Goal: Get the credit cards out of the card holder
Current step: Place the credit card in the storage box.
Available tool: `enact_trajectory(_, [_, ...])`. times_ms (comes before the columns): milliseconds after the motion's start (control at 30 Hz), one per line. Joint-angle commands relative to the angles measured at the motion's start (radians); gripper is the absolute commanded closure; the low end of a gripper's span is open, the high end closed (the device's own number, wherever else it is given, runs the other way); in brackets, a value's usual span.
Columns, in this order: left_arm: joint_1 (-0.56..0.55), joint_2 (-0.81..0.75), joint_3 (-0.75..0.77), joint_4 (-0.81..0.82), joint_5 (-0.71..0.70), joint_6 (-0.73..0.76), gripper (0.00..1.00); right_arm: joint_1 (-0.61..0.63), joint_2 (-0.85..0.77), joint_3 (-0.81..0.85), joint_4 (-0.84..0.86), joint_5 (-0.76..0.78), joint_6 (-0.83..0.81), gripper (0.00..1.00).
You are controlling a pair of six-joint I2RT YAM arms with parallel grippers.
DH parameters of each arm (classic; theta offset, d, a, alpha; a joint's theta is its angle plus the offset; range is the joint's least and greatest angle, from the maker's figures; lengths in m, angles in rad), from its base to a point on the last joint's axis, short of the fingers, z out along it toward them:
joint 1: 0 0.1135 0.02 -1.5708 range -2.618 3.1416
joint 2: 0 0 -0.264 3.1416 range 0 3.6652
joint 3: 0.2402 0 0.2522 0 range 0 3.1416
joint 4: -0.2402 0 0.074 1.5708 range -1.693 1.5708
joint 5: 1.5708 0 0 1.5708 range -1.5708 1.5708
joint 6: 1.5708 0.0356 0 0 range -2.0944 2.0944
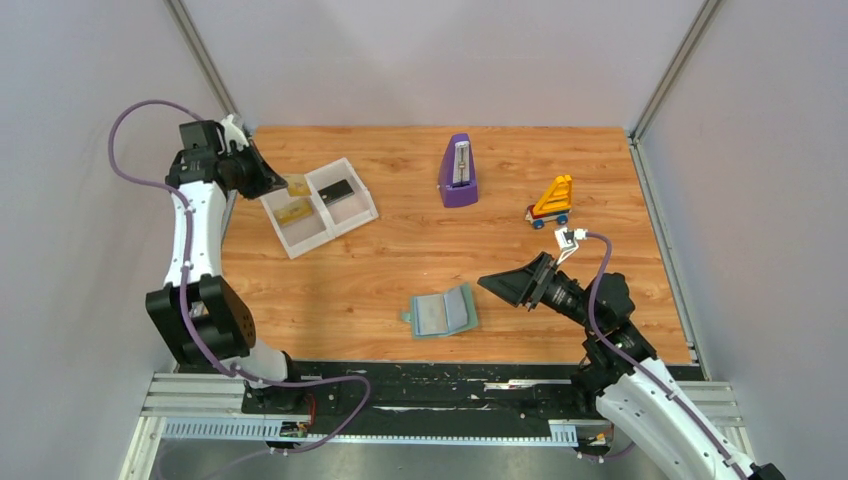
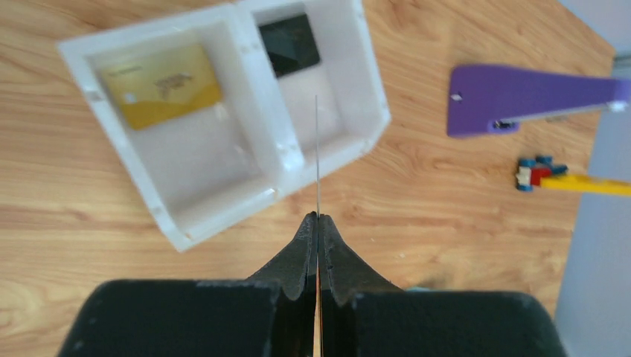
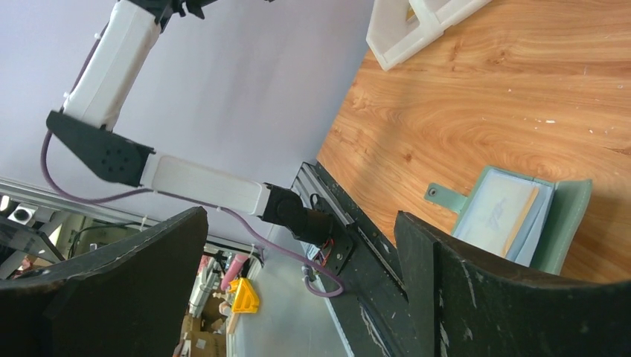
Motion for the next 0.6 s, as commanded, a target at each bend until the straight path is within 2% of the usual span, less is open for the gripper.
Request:
enact_trajectory(0, [0.083,0.102,0.102,-0.045,-0.032,0.076,1.0,0.003,-0.03,0.014,-0.047,0.012,-0.041,0.0])
enact_trajectory(100, [0.101,0.202,0.156,-0.08,-0.114,0.09,1.0,0.003,-0.041,0.02,-0.063,0.029,-0.057,0.0])
enact_trajectory(400, [0.137,0.439,0.308,-0.07,0.001,0.059,1.0,0.003,0.007,0.032,-0.07,0.058,-0.067,0.0])
enact_trajectory(567, [0.138,0.523,0.334,-0.077,-0.027,0.05,1.0,0.003,0.042,0.055,-0.073,0.067,-0.078,0.0])
